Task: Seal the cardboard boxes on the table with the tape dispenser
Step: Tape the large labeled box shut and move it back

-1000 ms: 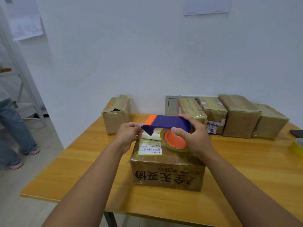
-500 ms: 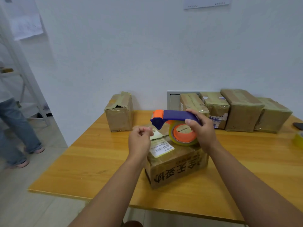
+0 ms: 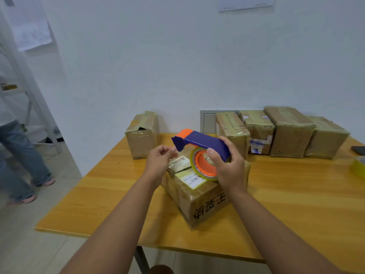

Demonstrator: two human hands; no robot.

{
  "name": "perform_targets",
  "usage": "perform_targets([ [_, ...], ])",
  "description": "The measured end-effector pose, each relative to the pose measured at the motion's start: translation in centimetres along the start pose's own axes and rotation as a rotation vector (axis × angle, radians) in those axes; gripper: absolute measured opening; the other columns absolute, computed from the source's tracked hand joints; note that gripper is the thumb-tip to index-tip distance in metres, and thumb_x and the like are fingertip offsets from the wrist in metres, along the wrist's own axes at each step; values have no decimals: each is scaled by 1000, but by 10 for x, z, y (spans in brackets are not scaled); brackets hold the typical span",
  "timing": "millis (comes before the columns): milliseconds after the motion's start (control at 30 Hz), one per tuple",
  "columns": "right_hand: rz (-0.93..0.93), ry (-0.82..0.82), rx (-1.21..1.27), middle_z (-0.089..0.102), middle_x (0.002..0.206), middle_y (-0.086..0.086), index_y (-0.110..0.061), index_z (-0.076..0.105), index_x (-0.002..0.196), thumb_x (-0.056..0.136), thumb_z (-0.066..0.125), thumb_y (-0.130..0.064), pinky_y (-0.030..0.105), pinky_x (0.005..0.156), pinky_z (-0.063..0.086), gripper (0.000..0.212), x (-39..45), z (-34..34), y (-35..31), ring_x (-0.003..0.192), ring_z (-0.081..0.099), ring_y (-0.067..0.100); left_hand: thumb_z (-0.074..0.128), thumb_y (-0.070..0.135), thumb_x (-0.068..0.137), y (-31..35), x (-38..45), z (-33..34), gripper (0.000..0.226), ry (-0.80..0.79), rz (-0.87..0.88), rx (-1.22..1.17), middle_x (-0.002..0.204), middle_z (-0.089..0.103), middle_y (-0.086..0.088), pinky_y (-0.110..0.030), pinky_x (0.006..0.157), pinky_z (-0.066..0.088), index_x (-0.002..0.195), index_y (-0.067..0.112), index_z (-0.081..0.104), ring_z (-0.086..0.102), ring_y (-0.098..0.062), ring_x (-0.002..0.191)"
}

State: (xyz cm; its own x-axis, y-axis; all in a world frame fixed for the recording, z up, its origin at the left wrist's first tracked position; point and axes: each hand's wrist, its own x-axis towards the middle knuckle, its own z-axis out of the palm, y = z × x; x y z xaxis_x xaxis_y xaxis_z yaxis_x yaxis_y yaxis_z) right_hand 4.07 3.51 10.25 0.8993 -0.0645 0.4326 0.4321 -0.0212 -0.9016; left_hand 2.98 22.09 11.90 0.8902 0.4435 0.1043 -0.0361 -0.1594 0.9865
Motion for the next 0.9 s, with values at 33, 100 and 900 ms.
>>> perform_targets([
  [33, 3, -45, 2, 63, 109, -14, -30, 59, 125, 73, 67, -53, 18, 76, 53, 57, 9, -5, 2, 94, 62, 0, 62, 20, 96, 1, -5, 1, 18, 26, -5, -13, 81, 69, -2, -24, 71, 45, 90, 3, 67, 61, -12, 80],
  [100, 28, -132, 0, 65, 103, -9, -27, 63, 122, 70, 66, -56, 19, 72, 51, 60, 29, -15, 5, 85, 63, 2, 63, 23, 95, 2, -16, 5, 19, 72, -19, -7, 82, 69, 0, -24, 69, 43, 88, 6, 67, 61, -11, 83],
  [900, -14, -275, -57, 66, 112, -7, -28, 65, 119, 67, 67, -56, 17, 76, 51, 59, 45, -29, -8, 98, 64, 6, 65, 18, 94, 1, -45, 17, 9, 204, -71, -143, 88, 69, -6, -26, 67, 48, 89, 10, 65, 63, -17, 82],
])
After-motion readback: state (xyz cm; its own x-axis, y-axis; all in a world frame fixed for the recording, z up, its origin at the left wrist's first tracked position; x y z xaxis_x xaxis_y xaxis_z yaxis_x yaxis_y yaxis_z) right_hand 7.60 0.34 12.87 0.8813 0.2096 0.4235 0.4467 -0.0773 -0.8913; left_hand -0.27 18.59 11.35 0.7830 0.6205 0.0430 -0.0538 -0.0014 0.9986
